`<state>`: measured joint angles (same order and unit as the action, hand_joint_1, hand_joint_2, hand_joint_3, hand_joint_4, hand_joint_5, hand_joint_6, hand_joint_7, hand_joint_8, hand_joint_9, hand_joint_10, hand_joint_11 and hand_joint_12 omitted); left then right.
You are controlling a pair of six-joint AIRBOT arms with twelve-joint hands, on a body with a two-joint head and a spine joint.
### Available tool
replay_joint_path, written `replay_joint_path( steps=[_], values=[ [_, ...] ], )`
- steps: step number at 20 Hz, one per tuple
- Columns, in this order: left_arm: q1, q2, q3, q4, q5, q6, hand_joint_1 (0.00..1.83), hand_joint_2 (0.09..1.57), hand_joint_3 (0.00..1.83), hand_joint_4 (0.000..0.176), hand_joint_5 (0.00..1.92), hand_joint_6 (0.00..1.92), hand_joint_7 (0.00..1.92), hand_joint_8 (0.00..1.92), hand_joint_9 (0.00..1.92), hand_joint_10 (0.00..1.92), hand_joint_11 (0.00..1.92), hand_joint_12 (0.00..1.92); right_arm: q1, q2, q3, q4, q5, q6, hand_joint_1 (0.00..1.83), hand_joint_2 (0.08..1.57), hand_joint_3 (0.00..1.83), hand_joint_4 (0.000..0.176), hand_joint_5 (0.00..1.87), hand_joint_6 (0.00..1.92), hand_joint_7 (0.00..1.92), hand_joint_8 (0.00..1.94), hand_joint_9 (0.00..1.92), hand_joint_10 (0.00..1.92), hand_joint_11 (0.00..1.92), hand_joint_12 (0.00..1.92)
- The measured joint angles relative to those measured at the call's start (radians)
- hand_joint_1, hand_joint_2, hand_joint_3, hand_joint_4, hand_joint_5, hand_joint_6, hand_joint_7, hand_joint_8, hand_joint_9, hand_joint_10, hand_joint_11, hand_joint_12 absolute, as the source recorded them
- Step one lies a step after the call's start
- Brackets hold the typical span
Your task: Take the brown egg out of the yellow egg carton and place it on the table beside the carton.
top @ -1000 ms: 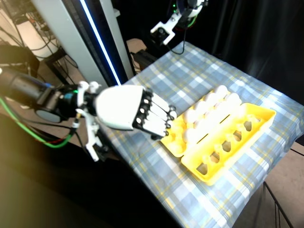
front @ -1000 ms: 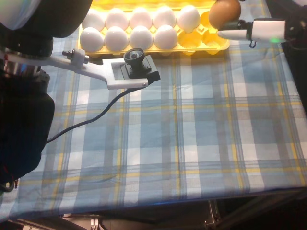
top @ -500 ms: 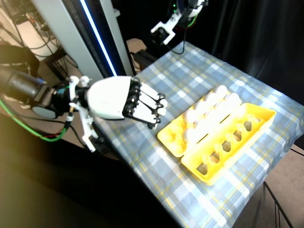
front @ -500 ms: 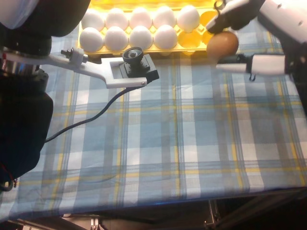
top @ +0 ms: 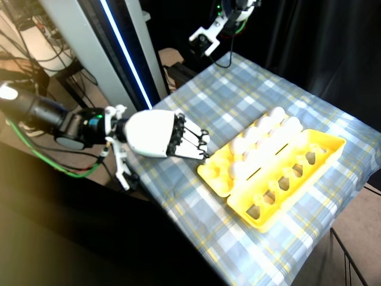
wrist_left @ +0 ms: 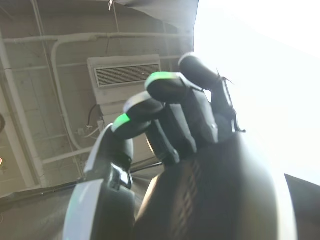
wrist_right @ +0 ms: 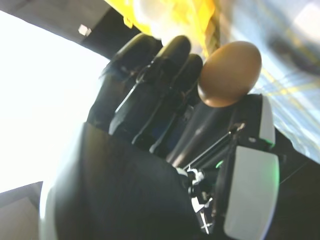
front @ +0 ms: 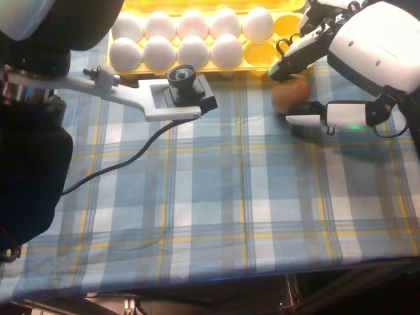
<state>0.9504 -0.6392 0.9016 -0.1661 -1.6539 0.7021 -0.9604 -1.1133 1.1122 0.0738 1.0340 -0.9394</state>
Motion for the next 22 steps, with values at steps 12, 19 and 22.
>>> replay_joint_path(
  steps=[12, 19, 22],
  values=[
    [0.000, 0.000, 0.000, 0.001, 0.000, 0.000, 0.49, 1.47, 0.00, 0.000, 0.92, 1.92, 0.87, 1.92, 0.60, 1.87, 0.25, 1.78, 0.000, 0.034, -0.023, 0.006, 0.048, 0.000, 0.83, 0.87, 0.00, 0.000, 0.66, 0.00, 0.77, 0.00, 0.64, 0.00, 0.19, 0.49],
    [0.000, 0.000, 0.000, 0.001, 0.000, 0.000, 0.54, 1.46, 0.00, 0.000, 0.91, 1.92, 0.85, 1.91, 0.60, 1.87, 0.18, 1.84, -0.013, 0.100, -0.086, 0.060, 0.152, -0.082, 0.46, 0.91, 0.01, 0.000, 0.43, 0.00, 0.53, 0.00, 0.46, 0.00, 0.23, 0.28],
    [0.000, 0.000, 0.000, -0.002, 0.000, 0.000, 0.66, 1.45, 0.00, 0.000, 0.90, 1.92, 0.88, 1.88, 0.71, 1.91, 0.31, 1.83, -0.075, 0.141, -0.141, 0.119, 0.239, -0.142, 0.06, 0.94, 0.02, 0.000, 0.18, 0.00, 0.30, 0.00, 0.24, 0.00, 0.10, 0.22]
  ],
)
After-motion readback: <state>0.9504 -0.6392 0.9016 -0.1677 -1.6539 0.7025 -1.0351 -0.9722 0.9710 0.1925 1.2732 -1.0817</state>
